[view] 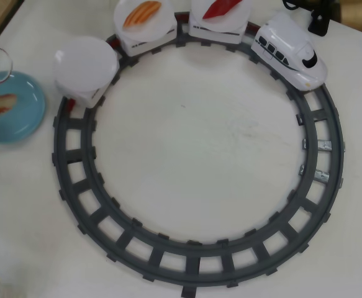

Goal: Pick up the sushi from the Shinkansen and put it on the blue dish

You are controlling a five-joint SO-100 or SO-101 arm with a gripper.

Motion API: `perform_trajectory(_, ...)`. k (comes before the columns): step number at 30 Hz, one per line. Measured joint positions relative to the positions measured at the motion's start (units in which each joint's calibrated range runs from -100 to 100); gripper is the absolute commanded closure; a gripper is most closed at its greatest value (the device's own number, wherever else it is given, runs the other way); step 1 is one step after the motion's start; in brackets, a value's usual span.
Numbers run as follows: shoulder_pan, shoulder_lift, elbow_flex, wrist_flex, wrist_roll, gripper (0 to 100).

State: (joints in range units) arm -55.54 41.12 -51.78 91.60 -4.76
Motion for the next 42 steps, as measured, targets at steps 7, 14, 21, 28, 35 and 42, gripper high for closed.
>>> perform_trajectory(7, -0.65, 3.80, 0.27, -2.77, 0.05, 96)
perform_trajectory(14, -0.65, 10.38, -7.78, -2.77, 0.05, 84)
perform_trajectory(21, -0.65, 11.30, -10.16, -2.77, 0.05, 73)
perform_trajectory(28, -0.65, 11.39, -12.90, 2.02, 0.05, 72)
perform_trajectory(35, -0.65, 11.22, -24.98, 6.64, 0.72, 73)
perform_trajectory(42, -0.49, 2.36, -16.74, 6.72, 1.55, 73)
